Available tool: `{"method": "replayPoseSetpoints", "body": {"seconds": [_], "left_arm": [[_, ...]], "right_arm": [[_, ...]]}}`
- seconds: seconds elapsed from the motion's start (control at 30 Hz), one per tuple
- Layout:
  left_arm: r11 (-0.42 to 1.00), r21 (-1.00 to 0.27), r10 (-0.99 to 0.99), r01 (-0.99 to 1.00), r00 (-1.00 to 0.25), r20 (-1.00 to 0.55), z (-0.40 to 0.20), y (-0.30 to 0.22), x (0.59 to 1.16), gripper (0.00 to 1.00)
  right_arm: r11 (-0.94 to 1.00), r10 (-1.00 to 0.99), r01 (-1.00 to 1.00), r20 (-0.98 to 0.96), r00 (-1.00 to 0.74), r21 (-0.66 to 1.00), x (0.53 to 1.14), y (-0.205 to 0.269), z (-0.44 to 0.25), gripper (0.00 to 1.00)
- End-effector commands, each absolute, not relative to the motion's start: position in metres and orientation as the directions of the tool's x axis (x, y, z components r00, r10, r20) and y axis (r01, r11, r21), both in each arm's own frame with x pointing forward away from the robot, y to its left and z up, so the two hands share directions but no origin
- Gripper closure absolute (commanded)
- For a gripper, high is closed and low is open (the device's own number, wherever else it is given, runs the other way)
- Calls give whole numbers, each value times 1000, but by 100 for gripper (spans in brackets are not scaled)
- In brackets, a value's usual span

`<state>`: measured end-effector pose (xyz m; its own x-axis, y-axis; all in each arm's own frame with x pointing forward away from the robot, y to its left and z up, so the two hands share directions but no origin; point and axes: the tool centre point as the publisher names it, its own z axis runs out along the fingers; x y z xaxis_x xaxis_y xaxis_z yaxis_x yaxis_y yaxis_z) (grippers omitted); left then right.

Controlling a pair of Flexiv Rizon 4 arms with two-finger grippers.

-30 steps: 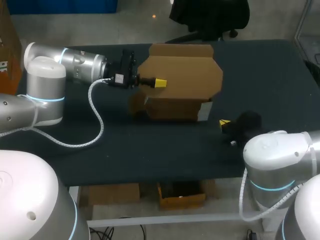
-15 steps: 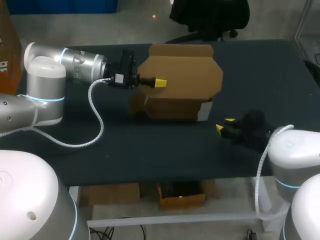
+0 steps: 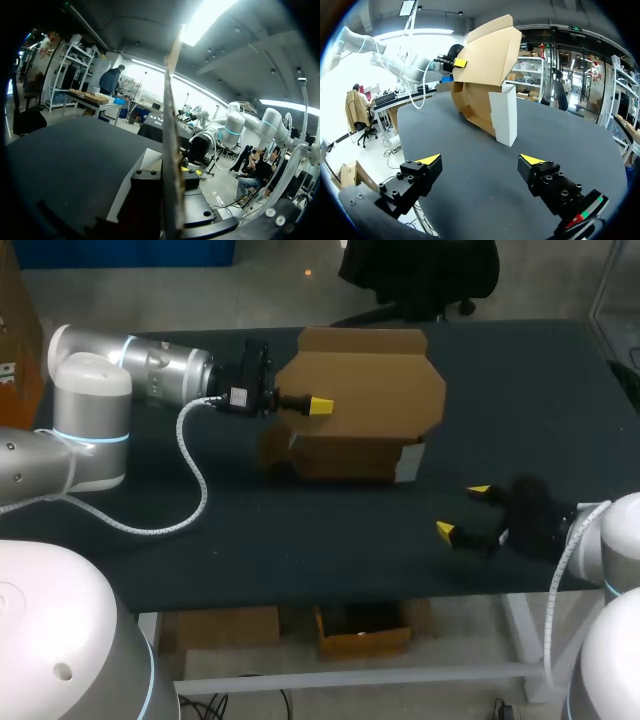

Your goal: Assemble the packaging by folding the flat box into shape, placing the metal phone stand inside, and closing the box properly

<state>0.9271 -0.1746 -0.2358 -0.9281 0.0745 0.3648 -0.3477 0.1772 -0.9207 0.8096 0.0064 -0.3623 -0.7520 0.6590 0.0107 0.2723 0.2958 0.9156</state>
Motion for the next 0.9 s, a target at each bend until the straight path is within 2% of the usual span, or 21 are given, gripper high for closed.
{"method": "replayPoseSetpoints", "body": {"seconds": [0.03,0.9], "left_arm": [[177,-921,78,-348,-928,366,-239,-175,928,100],[193,-937,30,-290,-953,301,-184,-177,907,100]], "right_arm": [[252,590,231,40,-806,940,791,-12,-360,0],[232,601,215,34,-798,949,770,-19,-362,0]]}}
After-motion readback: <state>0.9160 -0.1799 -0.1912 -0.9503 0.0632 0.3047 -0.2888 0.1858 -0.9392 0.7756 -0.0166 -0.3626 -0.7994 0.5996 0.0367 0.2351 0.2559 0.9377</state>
